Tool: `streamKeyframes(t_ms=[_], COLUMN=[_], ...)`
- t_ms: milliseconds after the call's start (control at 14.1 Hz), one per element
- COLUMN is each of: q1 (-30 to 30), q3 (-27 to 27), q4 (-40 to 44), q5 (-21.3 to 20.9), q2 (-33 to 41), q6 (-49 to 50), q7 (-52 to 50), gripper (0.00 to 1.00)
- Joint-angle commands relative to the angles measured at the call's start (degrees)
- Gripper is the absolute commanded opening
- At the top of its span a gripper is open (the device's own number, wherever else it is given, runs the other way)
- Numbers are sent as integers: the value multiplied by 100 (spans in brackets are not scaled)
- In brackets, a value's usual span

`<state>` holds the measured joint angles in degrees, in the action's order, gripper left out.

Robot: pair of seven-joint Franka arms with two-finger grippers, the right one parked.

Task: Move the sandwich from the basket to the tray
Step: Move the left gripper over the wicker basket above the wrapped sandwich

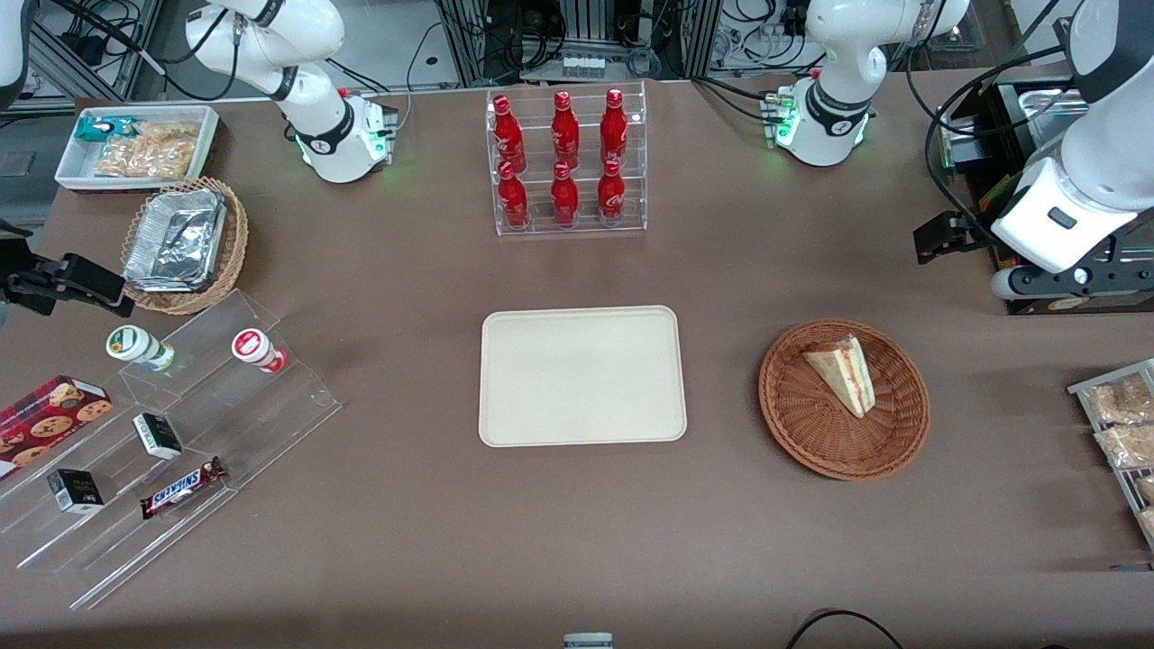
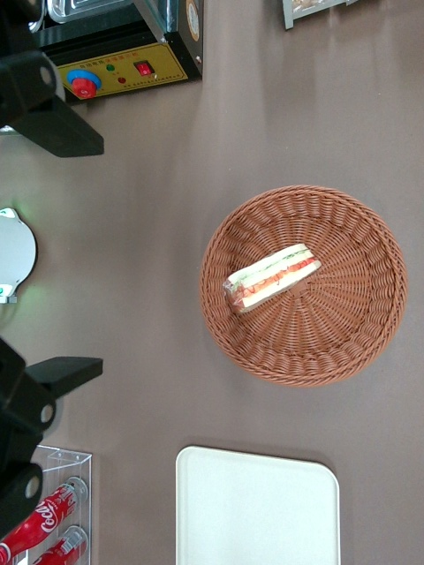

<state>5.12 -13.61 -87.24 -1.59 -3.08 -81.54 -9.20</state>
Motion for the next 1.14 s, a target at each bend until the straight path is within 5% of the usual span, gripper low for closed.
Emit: streamKeyframes(t_ms=[0,1065], q1=[-37,543], q3=[51,201], q4=[120,58], q5=[45,-70], q2=[-35,-1097], q6=[15,-389], q7=[32,-371], gripper=[100,100])
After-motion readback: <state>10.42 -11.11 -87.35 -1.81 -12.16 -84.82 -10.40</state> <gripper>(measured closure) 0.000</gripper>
